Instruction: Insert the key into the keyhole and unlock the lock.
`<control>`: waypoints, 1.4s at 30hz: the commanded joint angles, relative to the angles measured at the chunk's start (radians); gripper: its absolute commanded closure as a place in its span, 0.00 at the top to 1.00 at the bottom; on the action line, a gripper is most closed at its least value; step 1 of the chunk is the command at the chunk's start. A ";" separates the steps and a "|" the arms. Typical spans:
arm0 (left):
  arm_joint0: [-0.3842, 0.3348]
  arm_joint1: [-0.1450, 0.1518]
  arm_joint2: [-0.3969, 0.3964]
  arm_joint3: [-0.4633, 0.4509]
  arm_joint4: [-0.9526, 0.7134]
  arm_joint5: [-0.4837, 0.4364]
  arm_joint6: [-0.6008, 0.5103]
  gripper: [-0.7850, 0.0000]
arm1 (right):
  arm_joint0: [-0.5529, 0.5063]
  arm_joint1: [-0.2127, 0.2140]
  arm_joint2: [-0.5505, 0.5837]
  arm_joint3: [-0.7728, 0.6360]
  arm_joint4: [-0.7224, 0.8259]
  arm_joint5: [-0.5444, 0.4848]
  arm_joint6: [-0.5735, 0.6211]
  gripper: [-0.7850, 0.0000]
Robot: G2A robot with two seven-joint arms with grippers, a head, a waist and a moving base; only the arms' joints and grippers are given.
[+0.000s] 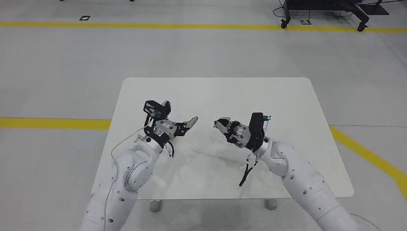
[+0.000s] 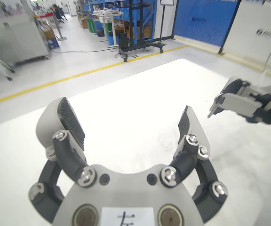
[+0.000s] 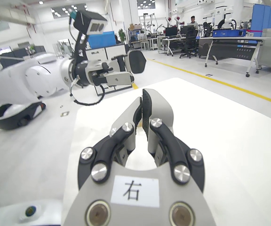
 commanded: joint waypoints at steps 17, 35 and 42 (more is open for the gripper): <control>-0.025 -0.003 -0.045 0.049 -0.600 -0.088 -0.164 1.00 | 0.006 -0.031 -0.055 0.038 0.302 -0.036 0.043 0.00; -0.047 0.008 -0.010 0.058 -0.807 -0.160 -0.454 0.87 | 0.132 -0.122 -0.223 0.262 0.865 -0.189 0.270 0.00; -0.053 0.013 -0.003 0.058 -0.774 -0.149 -0.466 0.79 | 0.160 -0.148 -0.250 0.303 0.927 -0.189 0.322 0.00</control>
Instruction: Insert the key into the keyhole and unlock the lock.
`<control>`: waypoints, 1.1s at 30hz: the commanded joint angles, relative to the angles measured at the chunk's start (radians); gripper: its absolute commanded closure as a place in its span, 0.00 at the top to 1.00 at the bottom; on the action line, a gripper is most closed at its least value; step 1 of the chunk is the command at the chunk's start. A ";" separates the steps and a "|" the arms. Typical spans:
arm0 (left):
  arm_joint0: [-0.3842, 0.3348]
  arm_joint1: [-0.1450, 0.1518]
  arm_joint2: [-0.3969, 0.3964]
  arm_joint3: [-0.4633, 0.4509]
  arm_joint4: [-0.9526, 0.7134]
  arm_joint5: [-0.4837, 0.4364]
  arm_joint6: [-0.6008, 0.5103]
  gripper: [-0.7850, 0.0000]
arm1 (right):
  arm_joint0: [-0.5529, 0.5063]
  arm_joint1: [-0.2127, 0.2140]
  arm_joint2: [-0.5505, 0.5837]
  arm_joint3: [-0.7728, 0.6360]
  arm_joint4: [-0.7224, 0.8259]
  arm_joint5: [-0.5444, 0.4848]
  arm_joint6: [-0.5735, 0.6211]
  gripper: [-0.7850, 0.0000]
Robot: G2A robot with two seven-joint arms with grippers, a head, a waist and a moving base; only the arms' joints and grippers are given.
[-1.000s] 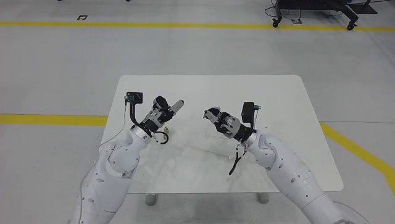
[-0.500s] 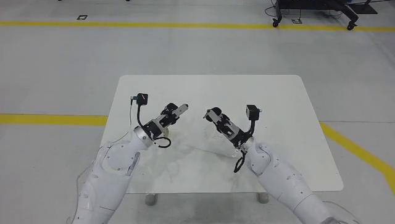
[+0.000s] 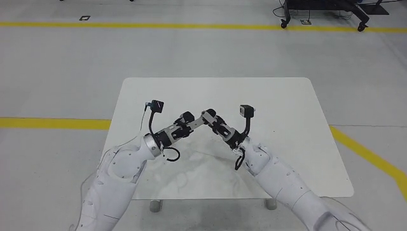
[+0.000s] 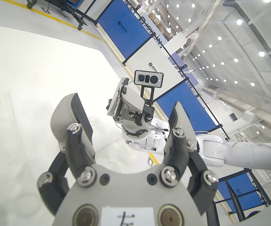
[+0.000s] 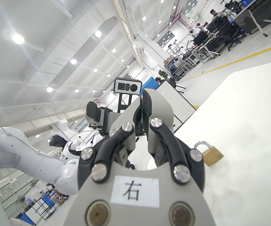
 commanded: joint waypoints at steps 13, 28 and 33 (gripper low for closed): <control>-0.009 0.008 0.008 0.010 0.021 0.014 -0.006 0.33 | -0.048 -0.010 0.033 -0.017 0.039 0.000 0.024 0.00; -0.012 0.015 0.015 0.007 0.055 0.014 0.004 0.00 | -0.054 -0.026 0.050 -0.024 0.085 0.000 0.101 0.00; -0.013 0.018 0.019 0.006 0.055 0.014 0.001 0.00 | -0.050 -0.034 0.056 -0.011 0.086 0.000 0.115 0.00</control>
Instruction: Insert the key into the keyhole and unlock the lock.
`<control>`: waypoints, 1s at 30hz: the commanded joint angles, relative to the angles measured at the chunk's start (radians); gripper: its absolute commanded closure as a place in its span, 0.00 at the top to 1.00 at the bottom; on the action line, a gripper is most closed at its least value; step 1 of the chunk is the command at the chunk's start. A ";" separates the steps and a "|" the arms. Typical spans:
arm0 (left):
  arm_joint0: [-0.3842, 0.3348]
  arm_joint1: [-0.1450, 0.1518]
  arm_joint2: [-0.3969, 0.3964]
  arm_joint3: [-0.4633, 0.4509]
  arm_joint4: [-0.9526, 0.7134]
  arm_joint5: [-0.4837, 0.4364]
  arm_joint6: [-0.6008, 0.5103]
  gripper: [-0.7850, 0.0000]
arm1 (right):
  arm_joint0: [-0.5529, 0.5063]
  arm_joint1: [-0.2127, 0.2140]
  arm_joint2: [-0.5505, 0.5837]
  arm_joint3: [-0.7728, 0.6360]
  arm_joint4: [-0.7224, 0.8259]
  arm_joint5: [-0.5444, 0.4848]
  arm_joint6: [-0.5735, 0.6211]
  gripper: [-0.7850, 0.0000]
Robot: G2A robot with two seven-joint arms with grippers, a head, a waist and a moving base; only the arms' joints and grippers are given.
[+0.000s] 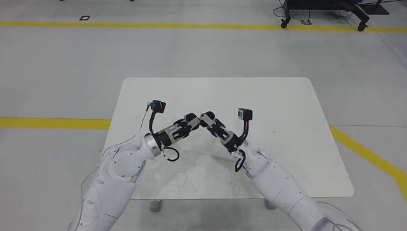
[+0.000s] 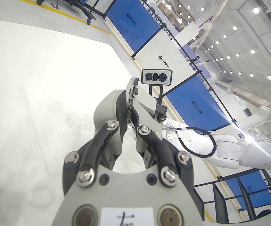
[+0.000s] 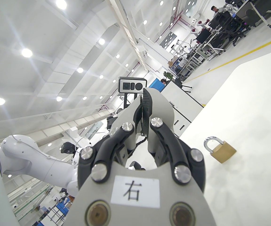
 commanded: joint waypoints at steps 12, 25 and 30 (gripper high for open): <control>0.000 0.006 0.002 -0.005 0.020 0.010 0.025 0.00 | 0.002 -0.002 0.003 0.005 -0.001 0.000 0.005 0.00; 0.008 0.008 -0.005 -0.005 0.007 0.049 0.068 0.00 | 0.002 -0.002 0.003 0.005 -0.001 0.000 0.005 0.00; 0.008 0.009 -0.011 -0.003 -0.055 0.053 0.052 0.00 | 0.002 -0.002 0.003 0.005 -0.001 0.000 0.005 0.00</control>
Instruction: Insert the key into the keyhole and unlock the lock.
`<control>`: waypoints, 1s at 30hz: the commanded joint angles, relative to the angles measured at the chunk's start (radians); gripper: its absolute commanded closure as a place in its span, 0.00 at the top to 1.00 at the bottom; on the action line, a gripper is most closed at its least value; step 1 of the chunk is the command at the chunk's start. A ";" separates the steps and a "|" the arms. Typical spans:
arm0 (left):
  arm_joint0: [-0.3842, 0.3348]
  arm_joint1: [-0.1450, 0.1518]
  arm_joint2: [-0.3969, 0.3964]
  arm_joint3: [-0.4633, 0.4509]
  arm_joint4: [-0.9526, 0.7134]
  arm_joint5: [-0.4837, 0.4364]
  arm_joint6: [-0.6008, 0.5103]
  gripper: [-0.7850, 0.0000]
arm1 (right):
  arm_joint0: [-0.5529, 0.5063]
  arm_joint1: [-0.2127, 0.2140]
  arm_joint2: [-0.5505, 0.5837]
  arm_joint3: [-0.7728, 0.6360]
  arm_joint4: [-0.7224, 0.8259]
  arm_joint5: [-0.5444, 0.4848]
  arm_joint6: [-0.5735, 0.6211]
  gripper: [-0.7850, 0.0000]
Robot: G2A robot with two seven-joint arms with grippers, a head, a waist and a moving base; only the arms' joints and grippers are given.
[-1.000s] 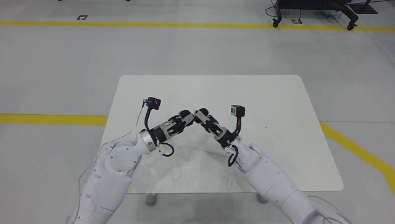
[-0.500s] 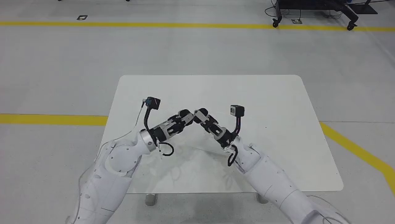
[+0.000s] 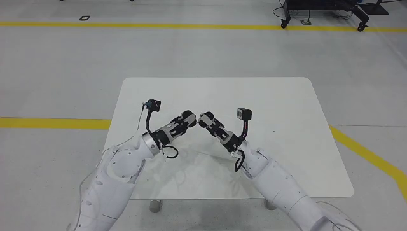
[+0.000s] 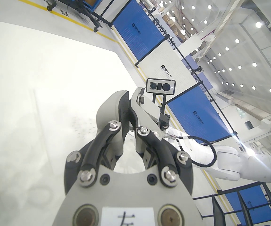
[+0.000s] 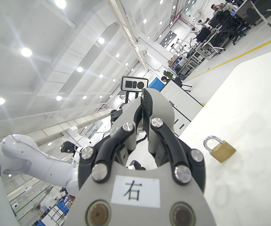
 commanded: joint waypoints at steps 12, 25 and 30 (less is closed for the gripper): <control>-0.016 0.006 0.001 0.011 -0.074 -0.019 -0.085 0.26 | 0.000 0.000 0.000 0.000 0.000 0.000 0.000 0.00; -0.023 0.012 0.018 0.018 -0.059 -0.031 -0.119 0.00 | 0.000 0.000 0.000 0.000 0.000 0.000 0.000 0.00; -0.023 0.014 0.022 0.017 -0.049 -0.033 -0.114 0.00 | 0.000 0.000 0.000 0.000 0.000 0.000 0.000 0.00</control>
